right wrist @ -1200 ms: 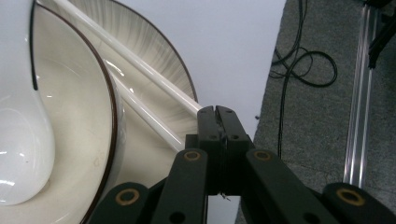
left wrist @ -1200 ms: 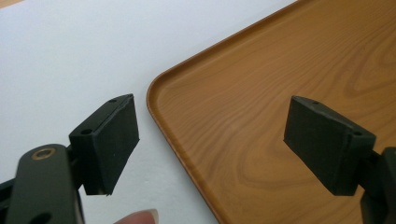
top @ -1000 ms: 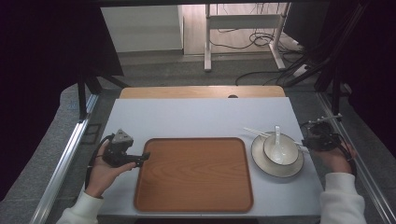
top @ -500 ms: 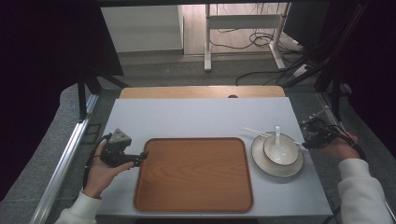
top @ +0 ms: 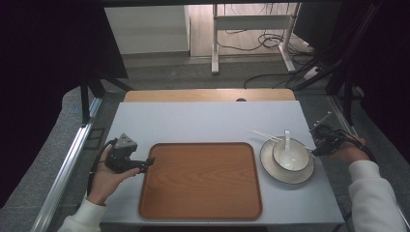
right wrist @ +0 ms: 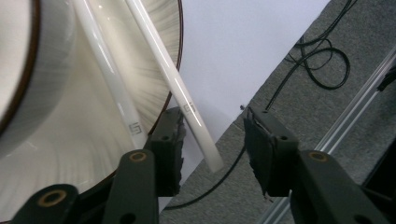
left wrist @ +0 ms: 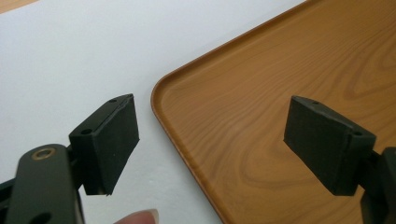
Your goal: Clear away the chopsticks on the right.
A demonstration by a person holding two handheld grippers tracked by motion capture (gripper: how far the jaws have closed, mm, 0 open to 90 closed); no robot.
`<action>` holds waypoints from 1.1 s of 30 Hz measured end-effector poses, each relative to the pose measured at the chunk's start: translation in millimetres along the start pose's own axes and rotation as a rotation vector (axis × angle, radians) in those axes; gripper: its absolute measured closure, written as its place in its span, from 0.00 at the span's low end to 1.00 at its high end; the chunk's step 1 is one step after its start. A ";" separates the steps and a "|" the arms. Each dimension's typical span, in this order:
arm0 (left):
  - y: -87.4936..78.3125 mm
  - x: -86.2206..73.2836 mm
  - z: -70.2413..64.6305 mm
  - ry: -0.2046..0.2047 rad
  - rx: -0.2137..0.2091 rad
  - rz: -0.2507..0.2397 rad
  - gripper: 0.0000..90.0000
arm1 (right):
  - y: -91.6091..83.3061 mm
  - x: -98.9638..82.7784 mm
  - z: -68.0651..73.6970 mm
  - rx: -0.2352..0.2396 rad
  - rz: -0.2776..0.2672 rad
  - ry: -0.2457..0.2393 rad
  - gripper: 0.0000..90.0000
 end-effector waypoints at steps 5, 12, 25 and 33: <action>0.1 -0.9 0.6 -0.004 0.004 0.001 0.19 | 4.3 1.2 0.3 0.004 -0.001 -0.047 0.72; 0.7 -1.2 1.2 -0.005 0.004 0.003 0.19 | 4.9 2.2 0.1 0.017 -0.037 -0.084 0.83; 1.2 -1.0 1.7 -0.006 0.006 0.003 0.19 | -3.3 4.0 -2.8 -0.047 -0.122 -0.049 0.94; -0.3 -0.1 1.8 -0.003 0.008 0.000 0.19 | -20.7 4.6 -8.3 -0.065 -0.188 0.125 0.94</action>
Point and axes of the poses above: each handheld gripper's, and its own axes: y roughly forward along the jaws, x roughly out of its top, z roughly to its left, the point moved 6 cm from there along y, roughly forward along the jaws, and after that the axes turned 15 degrees about -x, right-handed, at the moved point
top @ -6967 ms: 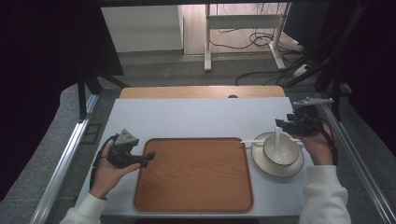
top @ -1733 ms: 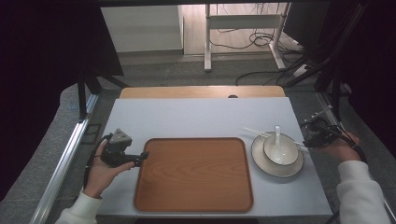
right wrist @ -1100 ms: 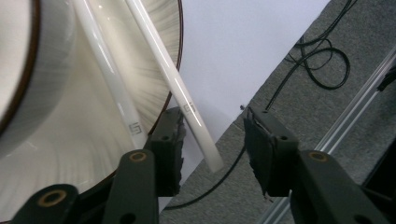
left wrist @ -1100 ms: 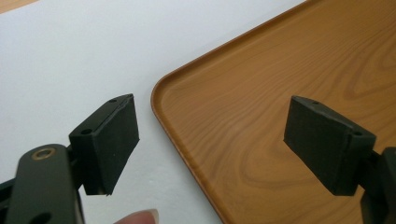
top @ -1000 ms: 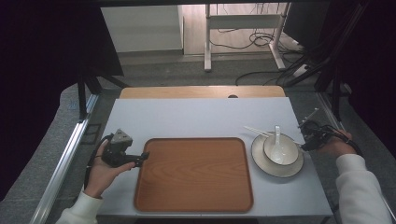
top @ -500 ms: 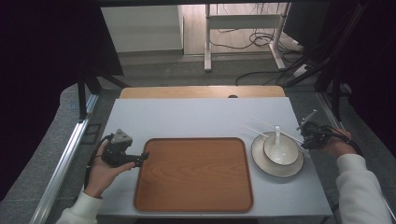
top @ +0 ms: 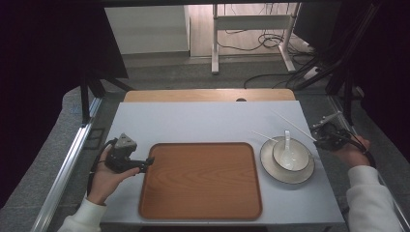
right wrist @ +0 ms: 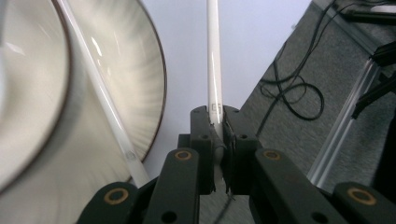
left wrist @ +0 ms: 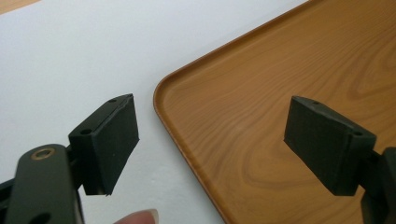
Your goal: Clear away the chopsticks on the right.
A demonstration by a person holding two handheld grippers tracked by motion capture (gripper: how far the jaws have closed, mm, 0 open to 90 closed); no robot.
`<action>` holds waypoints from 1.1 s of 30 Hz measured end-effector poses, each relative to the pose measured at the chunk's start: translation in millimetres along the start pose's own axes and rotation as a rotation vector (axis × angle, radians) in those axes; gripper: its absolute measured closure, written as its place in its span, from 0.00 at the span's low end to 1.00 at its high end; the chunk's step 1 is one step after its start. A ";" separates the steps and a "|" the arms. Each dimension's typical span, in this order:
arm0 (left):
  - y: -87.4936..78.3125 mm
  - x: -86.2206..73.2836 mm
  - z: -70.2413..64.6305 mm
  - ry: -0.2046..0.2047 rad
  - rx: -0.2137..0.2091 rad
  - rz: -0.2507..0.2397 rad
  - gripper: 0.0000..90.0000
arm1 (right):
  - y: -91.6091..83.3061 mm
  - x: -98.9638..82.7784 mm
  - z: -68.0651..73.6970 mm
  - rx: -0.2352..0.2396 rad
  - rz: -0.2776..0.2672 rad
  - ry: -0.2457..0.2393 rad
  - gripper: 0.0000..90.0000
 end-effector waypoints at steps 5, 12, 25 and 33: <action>-0.7 -0.2 0.2 -0.002 0.001 0.001 0.19 | -14.0 3.1 0.3 0.015 -0.066 0.088 0.94; -1.8 0.4 0.6 0.000 -0.001 -0.007 0.19 | -34.6 10.8 6.0 0.039 -0.143 0.188 0.94; -3.9 0.6 -0.1 0.005 -0.003 -0.011 0.19 | -89.0 34.5 38.1 0.120 -0.312 0.261 0.94; -3.9 1.7 -1.9 0.009 -0.006 -0.012 0.19 | -116.6 39.7 62.1 0.126 -0.384 0.239 0.94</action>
Point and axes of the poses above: each handheld gripper's, and its own axes: y roughly forward along the jaws, x roughly out of its top, z roughly to its left, the point moved 6 cm from there along y, roughly forward along the jaws, and after that the axes turned 15 degrees about -x, right-handed, at the moved point
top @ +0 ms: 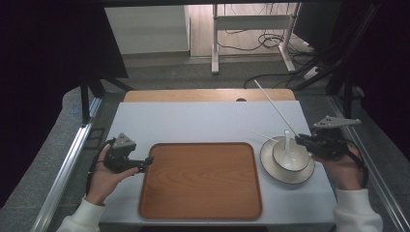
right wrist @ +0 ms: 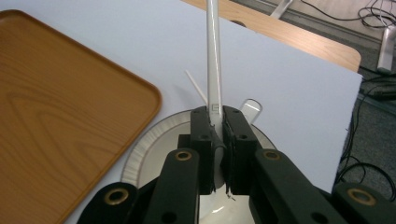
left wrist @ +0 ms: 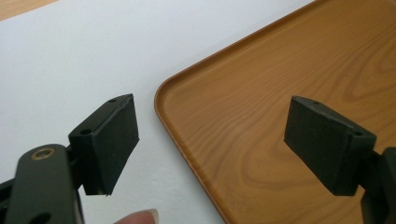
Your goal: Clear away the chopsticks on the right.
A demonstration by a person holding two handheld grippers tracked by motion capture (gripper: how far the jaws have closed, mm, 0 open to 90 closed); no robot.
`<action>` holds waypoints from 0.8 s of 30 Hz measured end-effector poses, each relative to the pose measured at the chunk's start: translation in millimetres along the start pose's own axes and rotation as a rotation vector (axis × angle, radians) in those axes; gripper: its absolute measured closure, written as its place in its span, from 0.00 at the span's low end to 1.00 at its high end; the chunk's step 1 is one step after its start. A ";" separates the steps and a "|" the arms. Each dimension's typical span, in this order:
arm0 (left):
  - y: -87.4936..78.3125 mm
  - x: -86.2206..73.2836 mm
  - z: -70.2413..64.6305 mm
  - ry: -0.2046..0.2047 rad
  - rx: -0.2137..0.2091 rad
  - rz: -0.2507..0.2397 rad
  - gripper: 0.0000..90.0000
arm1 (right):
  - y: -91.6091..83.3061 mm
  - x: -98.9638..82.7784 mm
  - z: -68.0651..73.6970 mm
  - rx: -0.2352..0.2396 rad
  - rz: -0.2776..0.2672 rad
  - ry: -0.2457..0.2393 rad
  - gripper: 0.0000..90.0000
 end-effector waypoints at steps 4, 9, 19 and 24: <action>-0.2 0.1 -0.2 0.004 -0.001 0.003 0.19 | -3.4 3.1 15.8 0.028 -0.008 -0.015 0.94; 0.2 -0.2 -0.2 -0.001 -0.004 -0.001 0.19 | -1.8 7.0 35.8 0.060 -0.002 -0.038 0.94; 0.9 -0.8 -0.8 0.002 -0.009 0.004 0.19 | -6.7 25.4 83.4 0.114 -0.019 -0.115 0.94; -0.8 -1.2 -1.2 0.001 -0.009 -0.001 0.19 | 0.4 20.1 101.7 0.129 0.006 -0.137 0.94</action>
Point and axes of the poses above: each handheld gripper's, and its own axes: y roughly forward along the jaws, x roughly out of its top, z roughly to its left, the point moved 6 cm from there along y, roughly forward along the jaws, and after that the axes turned 15 degrees about -x, right-handed, at the moved point
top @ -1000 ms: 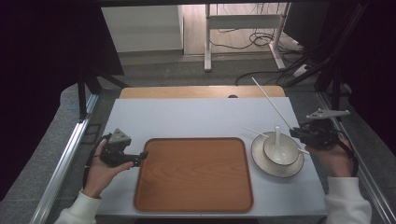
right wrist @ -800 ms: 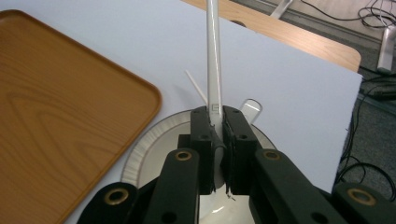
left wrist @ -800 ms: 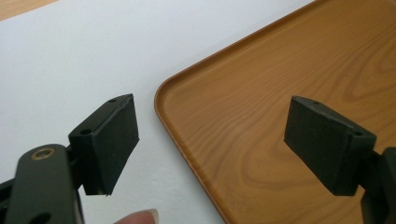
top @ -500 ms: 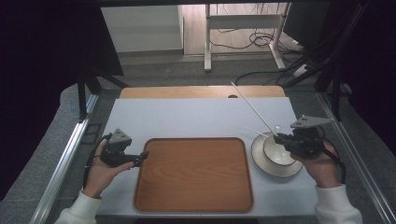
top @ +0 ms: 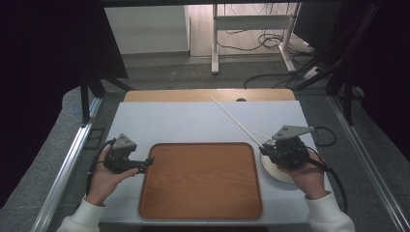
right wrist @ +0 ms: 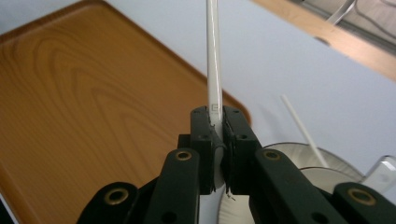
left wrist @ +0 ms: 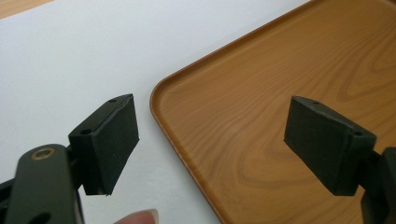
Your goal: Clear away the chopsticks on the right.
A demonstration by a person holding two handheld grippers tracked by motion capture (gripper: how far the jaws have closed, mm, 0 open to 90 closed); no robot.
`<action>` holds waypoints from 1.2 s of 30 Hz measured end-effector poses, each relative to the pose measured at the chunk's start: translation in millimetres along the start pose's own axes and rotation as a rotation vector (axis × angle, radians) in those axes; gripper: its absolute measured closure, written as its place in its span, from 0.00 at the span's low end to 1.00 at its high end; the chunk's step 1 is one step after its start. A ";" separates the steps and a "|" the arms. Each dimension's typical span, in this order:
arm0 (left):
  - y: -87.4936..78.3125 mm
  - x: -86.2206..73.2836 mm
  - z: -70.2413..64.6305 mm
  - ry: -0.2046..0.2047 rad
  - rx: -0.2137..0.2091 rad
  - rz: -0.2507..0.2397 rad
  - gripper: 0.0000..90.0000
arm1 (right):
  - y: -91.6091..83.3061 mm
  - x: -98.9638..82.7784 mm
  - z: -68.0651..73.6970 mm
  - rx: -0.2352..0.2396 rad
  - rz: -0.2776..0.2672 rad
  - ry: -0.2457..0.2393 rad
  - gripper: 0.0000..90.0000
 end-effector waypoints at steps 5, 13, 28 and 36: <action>-0.8 -0.7 -0.6 0.002 0.001 0.003 0.19 | 10.1 -6.9 11.1 0.018 0.036 -0.020 0.94; 0.9 -1.0 -1.4 0.000 -0.002 0.003 0.19 | 21.2 -15.7 21.4 0.044 0.077 -0.029 0.94; 0.5 -2.0 -0.3 -0.002 0.003 0.006 0.19 | 38.5 -34.2 41.0 0.074 0.156 -0.063 0.94; -1.8 -0.8 -1.6 0.000 0.000 -0.004 0.19 | 47.4 -49.7 53.7 0.081 0.215 -0.091 0.94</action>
Point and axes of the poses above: each handheld gripper's, and its own axes: y roughly forward along the jaws, x roughly out of its top, z roughly to its left, the point moved 6 cm from there along y, roughly forward along the jaws, and after that the axes turned 15 degrees about -x, right-handed, at the moved point
